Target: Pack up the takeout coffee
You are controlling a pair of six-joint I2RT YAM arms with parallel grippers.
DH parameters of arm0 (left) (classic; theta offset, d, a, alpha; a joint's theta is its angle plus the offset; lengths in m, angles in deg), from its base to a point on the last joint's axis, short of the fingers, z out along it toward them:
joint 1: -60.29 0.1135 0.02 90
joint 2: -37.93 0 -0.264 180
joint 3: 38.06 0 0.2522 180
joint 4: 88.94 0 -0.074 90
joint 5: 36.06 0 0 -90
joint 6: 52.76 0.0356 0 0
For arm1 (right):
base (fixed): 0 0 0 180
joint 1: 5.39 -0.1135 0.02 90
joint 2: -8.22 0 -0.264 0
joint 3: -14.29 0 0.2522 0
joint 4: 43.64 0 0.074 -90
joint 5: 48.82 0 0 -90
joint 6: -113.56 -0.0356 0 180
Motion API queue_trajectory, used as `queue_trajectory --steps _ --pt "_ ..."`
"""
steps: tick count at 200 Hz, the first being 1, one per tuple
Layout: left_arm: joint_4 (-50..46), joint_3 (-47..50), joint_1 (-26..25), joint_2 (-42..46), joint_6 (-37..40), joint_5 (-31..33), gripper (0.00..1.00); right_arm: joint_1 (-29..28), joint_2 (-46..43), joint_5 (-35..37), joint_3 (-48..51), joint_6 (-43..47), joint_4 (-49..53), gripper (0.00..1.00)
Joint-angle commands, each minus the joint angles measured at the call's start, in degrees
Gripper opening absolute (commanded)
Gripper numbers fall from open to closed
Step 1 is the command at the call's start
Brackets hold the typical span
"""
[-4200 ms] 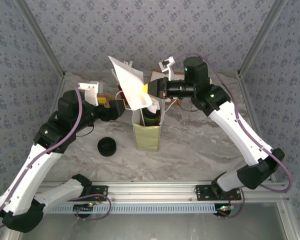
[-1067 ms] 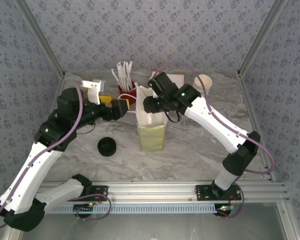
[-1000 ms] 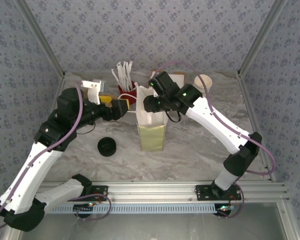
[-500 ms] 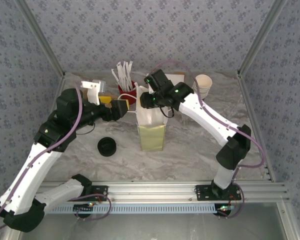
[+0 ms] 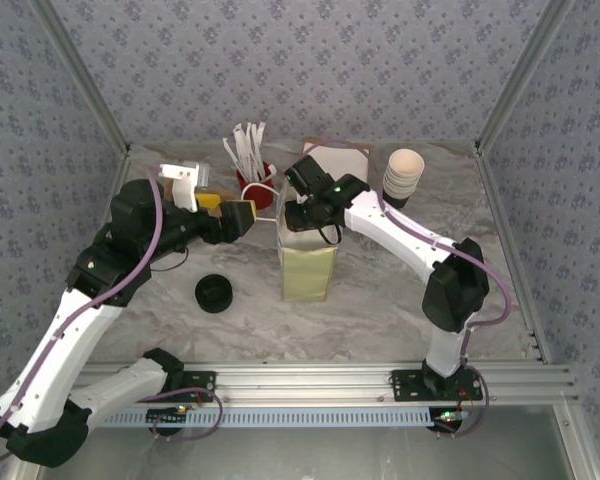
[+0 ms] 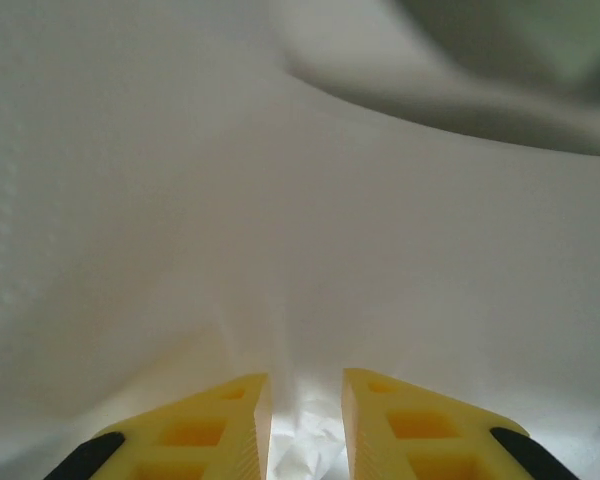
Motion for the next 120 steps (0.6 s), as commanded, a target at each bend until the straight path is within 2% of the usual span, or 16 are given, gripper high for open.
queue_trajectory --steps 1,66,95,120 --pt "1.2 0.5 0.3 0.6 0.7 0.0 0.99 -0.1 1.2 2.5 0.2 -1.4 2.3 0.27" --pt "1.3 1.6 0.3 0.9 1.0 1.4 0.99 -0.8 -3.1 1.4 -12.4 1.0 7.8 0.3" --pt "1.0 1.6 1.3 0.7 2.5 5.8 0.99 -0.5 -7.8 1.8 -16.8 3.1 8.9 0.34" --pt "1.9 3.2 4.7 0.0 2.9 10.5 0.99 0.1 -14.7 6.9 -14.3 5.1 7.7 0.4"
